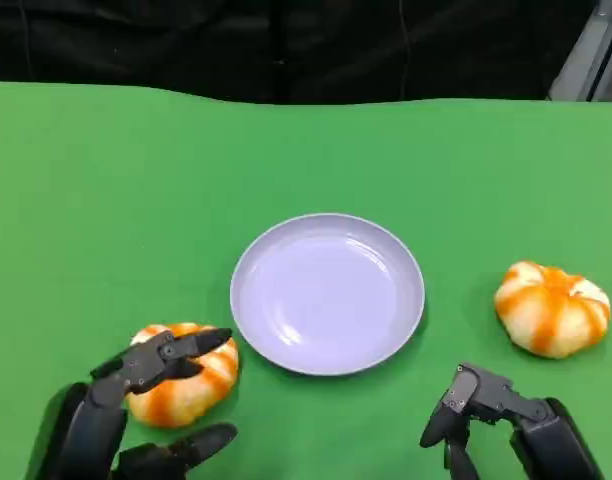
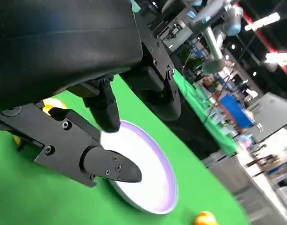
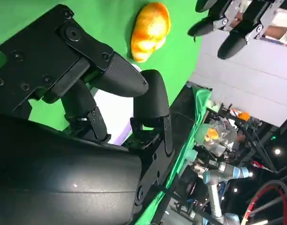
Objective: Grasp the bread from the table and place it into the plate.
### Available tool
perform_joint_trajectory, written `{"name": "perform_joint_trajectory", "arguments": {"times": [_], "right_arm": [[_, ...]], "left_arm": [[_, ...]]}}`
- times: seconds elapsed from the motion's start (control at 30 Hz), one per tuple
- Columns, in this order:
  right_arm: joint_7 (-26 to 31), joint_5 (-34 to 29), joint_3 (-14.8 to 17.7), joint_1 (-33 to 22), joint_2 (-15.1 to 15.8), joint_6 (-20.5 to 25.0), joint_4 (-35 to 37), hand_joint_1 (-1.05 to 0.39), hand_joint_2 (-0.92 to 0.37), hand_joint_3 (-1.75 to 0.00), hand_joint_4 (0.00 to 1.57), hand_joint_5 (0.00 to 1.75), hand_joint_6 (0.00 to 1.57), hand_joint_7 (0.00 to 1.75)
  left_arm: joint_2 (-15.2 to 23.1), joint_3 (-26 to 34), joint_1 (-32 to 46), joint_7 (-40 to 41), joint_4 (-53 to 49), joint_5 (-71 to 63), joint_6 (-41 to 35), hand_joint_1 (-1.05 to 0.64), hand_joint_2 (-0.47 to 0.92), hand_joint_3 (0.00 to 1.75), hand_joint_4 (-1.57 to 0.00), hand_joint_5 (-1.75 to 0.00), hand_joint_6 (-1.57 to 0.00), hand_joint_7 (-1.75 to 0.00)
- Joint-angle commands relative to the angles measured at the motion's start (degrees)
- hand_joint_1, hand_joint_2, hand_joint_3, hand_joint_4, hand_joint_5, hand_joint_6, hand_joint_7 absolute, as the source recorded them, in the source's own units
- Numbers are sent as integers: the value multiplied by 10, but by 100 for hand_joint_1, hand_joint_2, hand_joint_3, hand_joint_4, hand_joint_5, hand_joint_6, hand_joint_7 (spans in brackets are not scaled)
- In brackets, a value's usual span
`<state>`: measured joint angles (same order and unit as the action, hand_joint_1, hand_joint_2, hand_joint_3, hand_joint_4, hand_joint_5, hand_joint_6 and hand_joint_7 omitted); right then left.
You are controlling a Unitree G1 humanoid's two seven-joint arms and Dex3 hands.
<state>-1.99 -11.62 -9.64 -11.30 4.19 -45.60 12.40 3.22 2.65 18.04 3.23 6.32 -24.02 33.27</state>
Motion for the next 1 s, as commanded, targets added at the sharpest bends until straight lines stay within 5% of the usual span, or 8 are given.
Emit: {"name": "perform_joint_trajectory", "arguments": {"times": [0.03,0.5,1.0], "right_arm": [[4,3,0,-1,-1,4,-2,-41,-41,-144,72,175,65,157],[3,5,-2,1,-3,7,-3,-40,-39,-148,73,175,65,157],[2,4,-1,0,-4,7,-3,-40,-39,-149,73,175,65,157]], "left_arm": [[20,3,12,10,63,-85,-73,-45,82,3,-45,-68,-58,-12],[85,-71,-17,-44,145,-324,-263,-49,82,0,-36,-41,-42,0],[121,-169,-119,-87,52,-461,-392,-64,85,1,-43,-26,-39,0]]}}
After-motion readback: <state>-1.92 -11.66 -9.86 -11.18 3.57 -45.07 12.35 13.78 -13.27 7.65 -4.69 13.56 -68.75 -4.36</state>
